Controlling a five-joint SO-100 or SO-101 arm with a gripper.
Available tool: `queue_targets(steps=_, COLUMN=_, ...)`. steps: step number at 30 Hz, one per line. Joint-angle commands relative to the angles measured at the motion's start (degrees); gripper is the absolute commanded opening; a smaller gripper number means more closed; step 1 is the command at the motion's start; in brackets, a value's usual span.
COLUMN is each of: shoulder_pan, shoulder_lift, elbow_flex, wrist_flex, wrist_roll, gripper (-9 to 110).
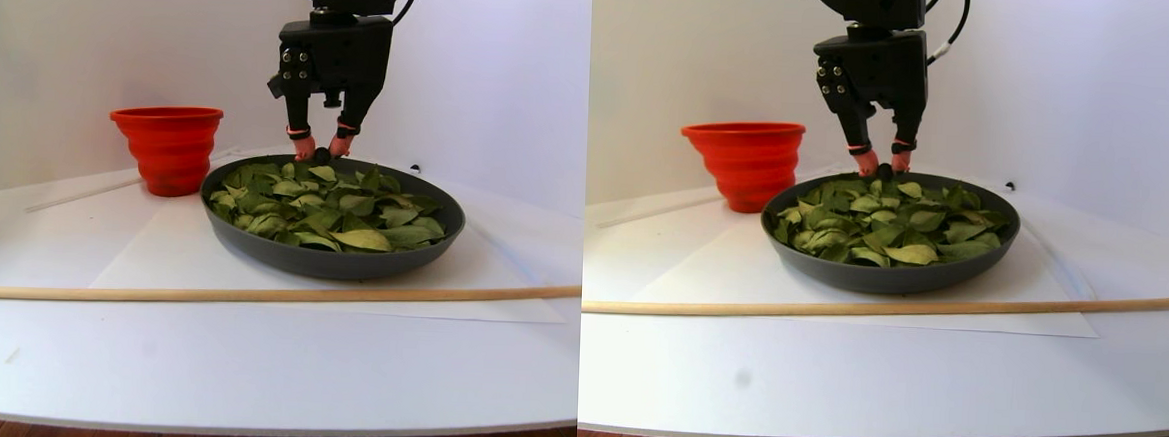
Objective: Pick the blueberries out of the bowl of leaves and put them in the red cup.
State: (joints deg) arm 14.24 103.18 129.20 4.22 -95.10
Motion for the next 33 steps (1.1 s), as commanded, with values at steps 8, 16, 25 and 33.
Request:
queue_targets(steps=8, shoulder_pan=-3.2, shoulder_lift=8.0, elbow_flex=-4.2, wrist_flex=0.4, wrist_roll=0.4, gripper=11)
queue_targets(steps=16, shoulder_pan=-6.2, shoulder_lift=9.9, elbow_flex=-5.1, wrist_flex=0.6, wrist_roll=0.6, gripper=11)
queue_targets(steps=25, shoulder_pan=-9.3, shoulder_lift=11.9, elbow_flex=-5.9, wrist_flex=0.6, wrist_roll=0.7, gripper=11)
queue_targets(steps=33, shoulder_pan=-12.3, shoulder_lift=13.4, elbow_flex=-6.9, wrist_flex=0.5, wrist_roll=0.9, gripper=11)
